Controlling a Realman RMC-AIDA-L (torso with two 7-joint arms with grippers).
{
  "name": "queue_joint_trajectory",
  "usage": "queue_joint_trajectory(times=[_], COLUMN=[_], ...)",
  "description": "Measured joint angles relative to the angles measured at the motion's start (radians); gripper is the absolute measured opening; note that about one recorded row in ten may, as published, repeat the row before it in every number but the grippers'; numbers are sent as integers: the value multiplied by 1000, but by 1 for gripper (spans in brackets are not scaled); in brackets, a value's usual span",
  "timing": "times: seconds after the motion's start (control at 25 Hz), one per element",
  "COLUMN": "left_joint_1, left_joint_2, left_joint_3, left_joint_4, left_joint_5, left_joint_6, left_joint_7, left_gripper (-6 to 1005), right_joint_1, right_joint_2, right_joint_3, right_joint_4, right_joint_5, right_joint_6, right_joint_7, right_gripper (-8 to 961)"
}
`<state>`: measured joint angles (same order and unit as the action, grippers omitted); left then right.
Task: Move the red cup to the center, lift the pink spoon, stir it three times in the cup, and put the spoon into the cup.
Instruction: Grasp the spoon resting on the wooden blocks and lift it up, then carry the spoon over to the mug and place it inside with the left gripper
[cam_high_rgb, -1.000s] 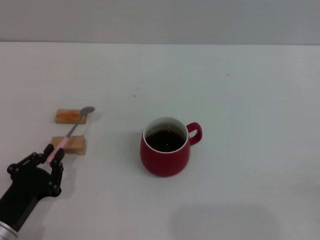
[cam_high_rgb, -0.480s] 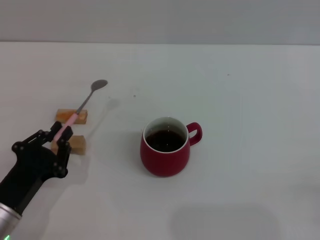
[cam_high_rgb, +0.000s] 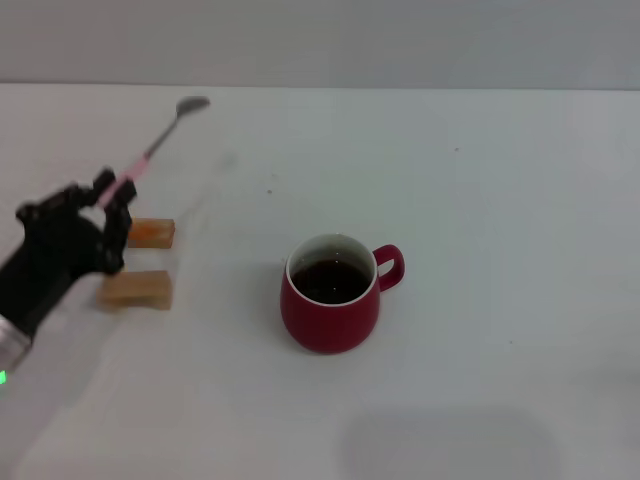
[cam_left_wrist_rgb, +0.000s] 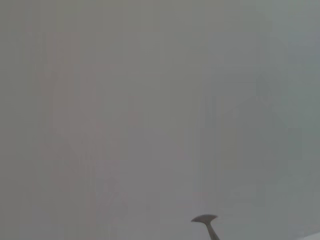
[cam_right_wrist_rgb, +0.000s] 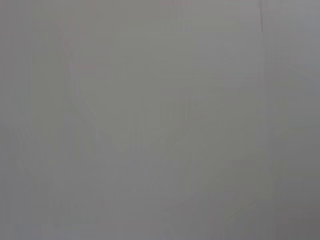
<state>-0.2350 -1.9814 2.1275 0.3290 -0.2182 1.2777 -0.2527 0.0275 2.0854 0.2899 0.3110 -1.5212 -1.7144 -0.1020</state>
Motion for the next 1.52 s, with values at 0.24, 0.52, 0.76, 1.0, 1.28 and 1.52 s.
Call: queue_joint_trajectory(times=[0.24,0.52,0.76,1.0,1.28,1.52], left_joint_1=[-106,-108,-58,-9,14,7], left_joint_2=[55,109,117,105,-38,-85], left_joint_3=[-80,-247,-397,-499,-711,-780], left_joint_4=[51,247,465,669,726,660], left_joint_5=[89,330,654,1050,1313,1149], left_joint_6=[-163,-368,-533,-660,-623,-538], left_joint_7=[-73,-172,-371,-660,-580,-396], left_gripper=[176,176,176,176,176,177], right_joint_1=[-7,-17,-24,-22,-15,-10], right_joint_2=[1,2,3,3,3,3], right_joint_3=[-1,-2,-3,-15,-27,-41], right_joint_4=[7,16,28,44,53,59], right_joint_5=[0,0,-1,-1,-1,2], right_joint_6=[0,0,1,1,7,12], right_joint_7=[0,-2,-2,-2,-2,-2], right_gripper=[690,690,691,691,691,691])
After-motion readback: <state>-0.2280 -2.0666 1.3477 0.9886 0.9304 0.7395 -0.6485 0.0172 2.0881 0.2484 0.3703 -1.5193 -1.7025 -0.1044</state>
